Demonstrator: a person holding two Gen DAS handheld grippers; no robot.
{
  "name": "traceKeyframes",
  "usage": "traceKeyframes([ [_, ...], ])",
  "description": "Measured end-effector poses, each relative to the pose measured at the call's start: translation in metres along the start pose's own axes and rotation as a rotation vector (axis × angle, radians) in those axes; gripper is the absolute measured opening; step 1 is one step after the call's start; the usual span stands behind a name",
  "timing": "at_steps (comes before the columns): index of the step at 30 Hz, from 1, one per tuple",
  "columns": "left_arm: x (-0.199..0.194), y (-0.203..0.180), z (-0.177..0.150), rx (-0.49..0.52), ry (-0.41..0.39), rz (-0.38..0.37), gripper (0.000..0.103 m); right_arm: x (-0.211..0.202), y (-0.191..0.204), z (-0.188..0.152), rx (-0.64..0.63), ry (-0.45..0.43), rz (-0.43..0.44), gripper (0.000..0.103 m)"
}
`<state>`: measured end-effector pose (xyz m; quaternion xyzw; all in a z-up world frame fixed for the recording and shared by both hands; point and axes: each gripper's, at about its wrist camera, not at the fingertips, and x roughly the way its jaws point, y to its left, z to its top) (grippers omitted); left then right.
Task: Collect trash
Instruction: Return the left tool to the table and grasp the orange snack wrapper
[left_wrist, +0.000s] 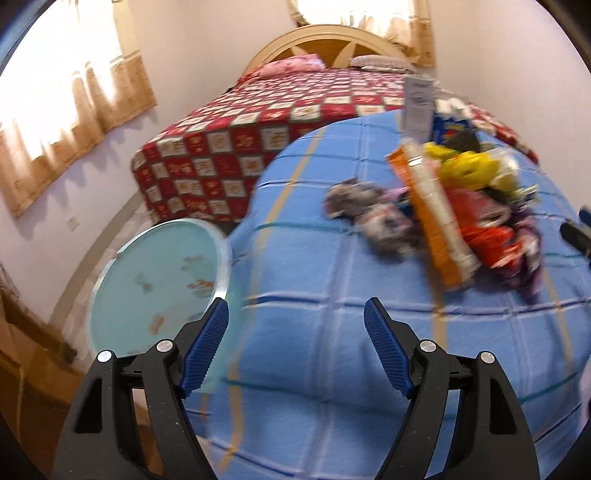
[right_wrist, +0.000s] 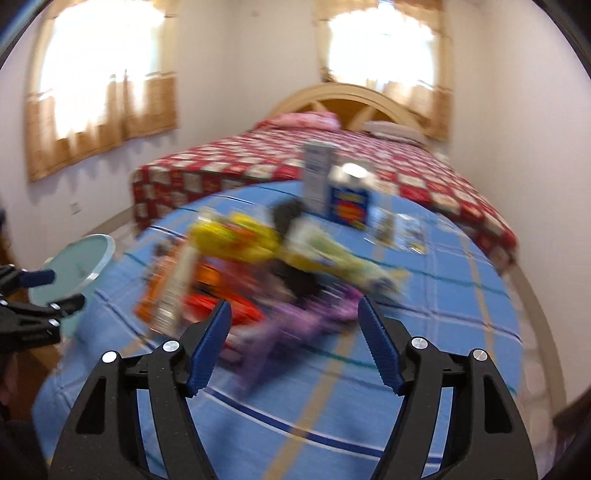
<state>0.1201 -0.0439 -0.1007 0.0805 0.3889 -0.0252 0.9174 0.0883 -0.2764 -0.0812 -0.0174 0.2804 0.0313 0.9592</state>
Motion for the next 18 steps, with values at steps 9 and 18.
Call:
traceKeyframes([
  [9,0.01,-0.067,0.02,0.042,-0.015,-0.06,0.075,-0.007,-0.072,-0.028,0.117,0.001,-0.117,0.074],
  [18,0.017,-0.075,0.024,0.025,0.017,-0.074,0.075,-0.005,-0.087,-0.04,0.168,0.006,-0.103,0.078],
])
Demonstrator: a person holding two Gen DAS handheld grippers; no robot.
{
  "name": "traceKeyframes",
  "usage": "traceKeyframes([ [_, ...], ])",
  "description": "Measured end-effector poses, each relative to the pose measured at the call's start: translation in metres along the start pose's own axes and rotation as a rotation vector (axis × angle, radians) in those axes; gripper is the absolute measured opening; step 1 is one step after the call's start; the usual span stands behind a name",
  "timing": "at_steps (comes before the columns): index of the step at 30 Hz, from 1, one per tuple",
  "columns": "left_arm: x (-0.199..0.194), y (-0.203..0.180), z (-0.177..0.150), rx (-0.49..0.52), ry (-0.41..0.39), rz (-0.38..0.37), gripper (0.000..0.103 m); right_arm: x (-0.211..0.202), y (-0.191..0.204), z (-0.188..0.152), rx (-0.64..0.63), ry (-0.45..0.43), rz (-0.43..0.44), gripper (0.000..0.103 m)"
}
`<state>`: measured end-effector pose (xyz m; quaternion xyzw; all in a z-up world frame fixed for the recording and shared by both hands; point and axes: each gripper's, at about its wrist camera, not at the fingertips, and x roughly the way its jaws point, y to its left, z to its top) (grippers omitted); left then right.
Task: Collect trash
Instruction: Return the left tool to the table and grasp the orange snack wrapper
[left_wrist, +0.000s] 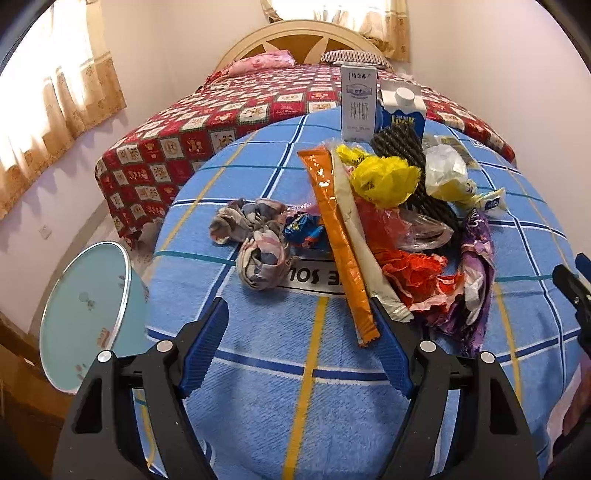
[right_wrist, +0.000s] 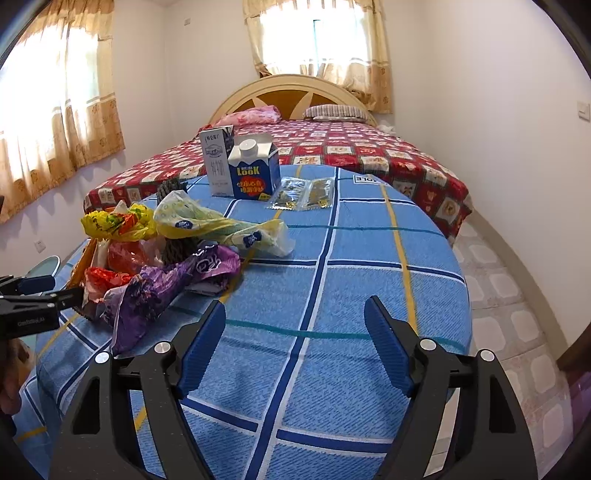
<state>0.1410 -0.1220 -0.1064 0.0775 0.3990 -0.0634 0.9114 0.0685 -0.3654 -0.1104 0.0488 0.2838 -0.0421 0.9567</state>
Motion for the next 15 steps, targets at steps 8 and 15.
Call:
traceKeyframes([
  [8,-0.019,0.003,0.003,-0.008,-0.043,0.001,0.075,-0.003,-0.005,0.0,0.018,-0.016,-0.015,0.078],
  [15,-0.014,-0.019,-0.003,0.034,-0.03,-0.032,0.075,0.001,-0.013,-0.002,0.037,-0.004,-0.039,0.078],
])
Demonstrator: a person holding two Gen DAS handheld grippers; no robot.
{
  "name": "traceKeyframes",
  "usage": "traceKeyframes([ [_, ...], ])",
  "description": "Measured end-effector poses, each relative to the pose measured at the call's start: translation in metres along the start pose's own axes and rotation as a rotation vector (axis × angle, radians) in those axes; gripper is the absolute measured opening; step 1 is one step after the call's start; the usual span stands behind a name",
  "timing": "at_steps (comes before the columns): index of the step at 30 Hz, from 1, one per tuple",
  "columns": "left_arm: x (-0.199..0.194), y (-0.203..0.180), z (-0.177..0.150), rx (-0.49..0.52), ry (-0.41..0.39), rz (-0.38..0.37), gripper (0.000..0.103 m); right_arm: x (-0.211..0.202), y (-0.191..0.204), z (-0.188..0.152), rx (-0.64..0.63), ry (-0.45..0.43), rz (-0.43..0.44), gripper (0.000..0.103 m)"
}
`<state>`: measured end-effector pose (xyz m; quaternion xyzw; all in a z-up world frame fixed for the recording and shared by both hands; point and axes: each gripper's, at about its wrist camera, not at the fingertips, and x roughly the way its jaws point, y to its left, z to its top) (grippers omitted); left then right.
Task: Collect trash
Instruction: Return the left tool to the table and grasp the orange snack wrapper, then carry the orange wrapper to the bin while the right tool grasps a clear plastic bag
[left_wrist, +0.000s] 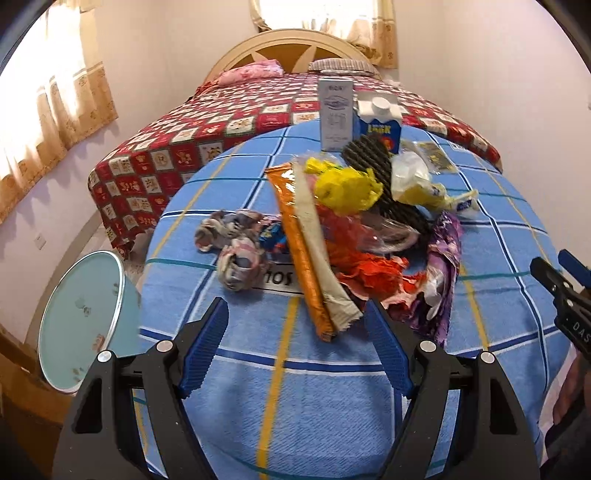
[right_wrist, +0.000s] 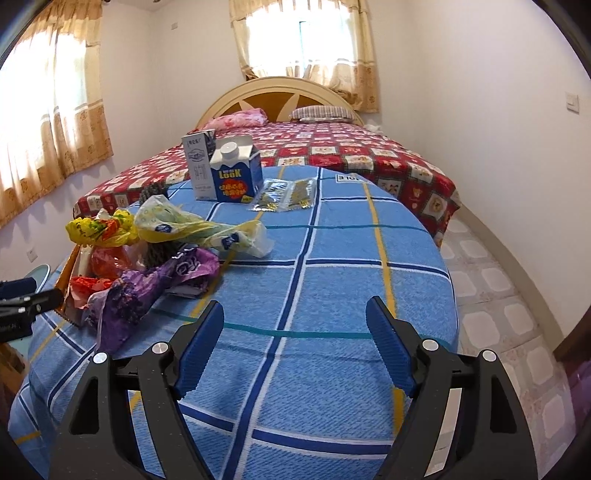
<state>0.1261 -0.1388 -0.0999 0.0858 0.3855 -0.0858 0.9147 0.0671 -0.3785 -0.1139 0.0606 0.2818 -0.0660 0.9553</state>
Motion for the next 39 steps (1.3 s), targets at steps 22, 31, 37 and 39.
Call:
traceKeyframes([
  [22,-0.016,0.053,0.002,-0.018,-0.045,0.008,0.013,0.026,0.018,0.05,-0.009,-0.003,0.004,0.078],
  [31,-0.007,0.109,-0.008,-0.088,-0.008,0.1,0.013,0.102,0.03,0.076,-0.034,0.188,0.052,0.064],
  [37,-0.006,0.123,-0.018,-0.088,0.007,0.115,0.013,0.109,0.036,0.073,-0.035,0.255,0.148,0.022],
  [39,-0.008,0.127,-0.019,-0.093,0.004,0.118,0.013,0.106,0.039,0.07,-0.039,0.252,0.155,0.014],
])
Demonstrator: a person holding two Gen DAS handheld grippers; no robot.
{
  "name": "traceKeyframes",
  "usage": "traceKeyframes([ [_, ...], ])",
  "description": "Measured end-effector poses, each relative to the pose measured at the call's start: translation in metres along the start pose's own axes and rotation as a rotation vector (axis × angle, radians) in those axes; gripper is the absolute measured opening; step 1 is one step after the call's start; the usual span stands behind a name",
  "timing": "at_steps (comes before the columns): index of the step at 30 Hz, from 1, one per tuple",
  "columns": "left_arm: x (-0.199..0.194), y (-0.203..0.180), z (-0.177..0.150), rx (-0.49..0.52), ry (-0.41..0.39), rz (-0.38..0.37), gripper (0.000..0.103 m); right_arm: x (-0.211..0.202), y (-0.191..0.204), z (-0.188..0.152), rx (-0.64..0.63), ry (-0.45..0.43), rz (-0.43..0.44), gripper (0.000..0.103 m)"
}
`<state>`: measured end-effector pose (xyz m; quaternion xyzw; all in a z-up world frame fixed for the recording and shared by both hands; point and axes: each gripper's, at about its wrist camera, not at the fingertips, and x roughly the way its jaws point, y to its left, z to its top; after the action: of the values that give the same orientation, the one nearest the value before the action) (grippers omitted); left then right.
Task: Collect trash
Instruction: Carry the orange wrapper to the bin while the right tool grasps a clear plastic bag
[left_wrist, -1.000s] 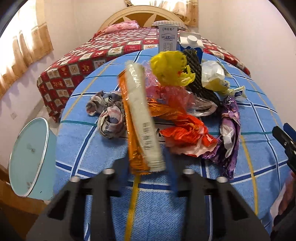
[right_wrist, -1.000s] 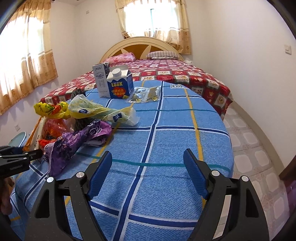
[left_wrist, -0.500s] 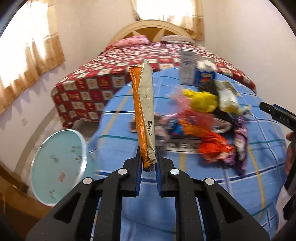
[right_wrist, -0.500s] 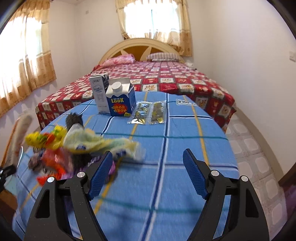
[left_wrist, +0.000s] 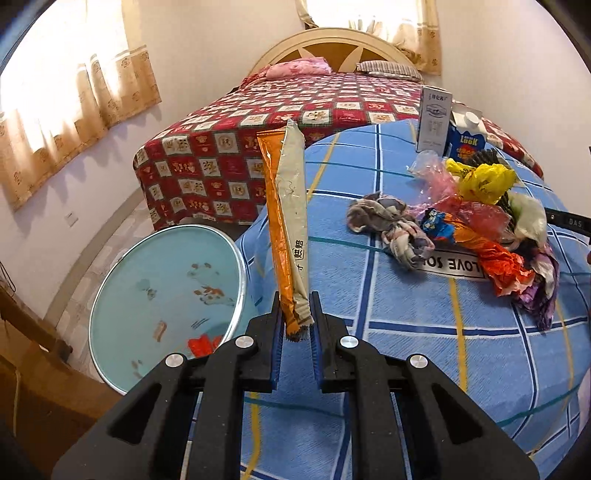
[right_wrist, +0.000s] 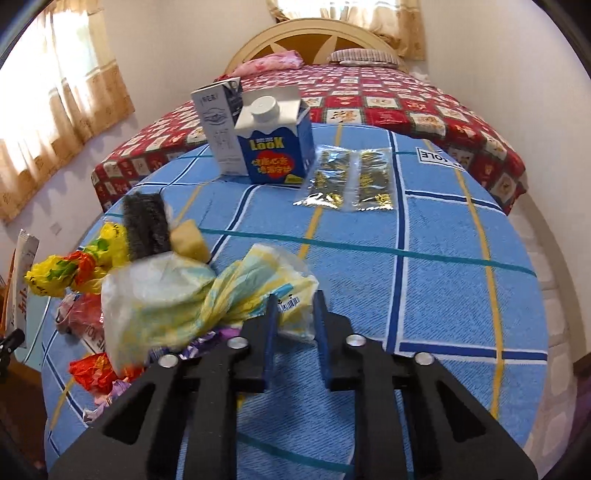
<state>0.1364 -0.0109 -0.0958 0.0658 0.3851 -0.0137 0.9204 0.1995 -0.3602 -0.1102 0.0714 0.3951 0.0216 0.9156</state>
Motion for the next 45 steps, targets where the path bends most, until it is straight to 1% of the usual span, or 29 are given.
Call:
traceKeyframes([
  [3,-0.005,0.003,0.001,-0.002,-0.011,0.001,0.013,-0.003,0.005,-0.003,-0.001,-0.013,0.012,0.012],
  [7,-0.013,0.007,0.002,0.004,-0.027,0.002,0.013,-0.019,0.005,-0.003,0.016,-0.07,0.022,0.011],
  [13,-0.019,0.016,0.001,0.006,-0.039,0.033,0.013,-0.049,0.006,0.011,0.036,-0.168,0.022,0.01],
  [17,-0.02,0.024,-0.001,0.006,-0.035,0.056,0.013,-0.063,0.01,0.021,0.033,-0.206,0.037,0.009],
  [20,-0.02,0.032,-0.004,0.006,-0.027,0.079,0.013,-0.072,0.021,0.026,0.02,-0.227,0.059,0.009],
  [26,-0.021,0.056,-0.013,-0.01,-0.008,0.123,0.013,-0.075,0.063,0.036,-0.03,-0.243,0.117,0.009],
  [34,-0.021,0.09,-0.024,-0.043,0.022,0.186,0.013,-0.069,0.131,0.043,-0.113,-0.24,0.198,0.009],
  [40,-0.021,0.116,-0.029,-0.094,0.039,0.207,0.013,-0.058,0.182,0.041,-0.192,-0.226,0.243,0.009],
  [45,-0.021,0.133,-0.033,-0.133,0.051,0.224,0.013,-0.049,0.213,0.037,-0.24,-0.216,0.268,0.009],
])
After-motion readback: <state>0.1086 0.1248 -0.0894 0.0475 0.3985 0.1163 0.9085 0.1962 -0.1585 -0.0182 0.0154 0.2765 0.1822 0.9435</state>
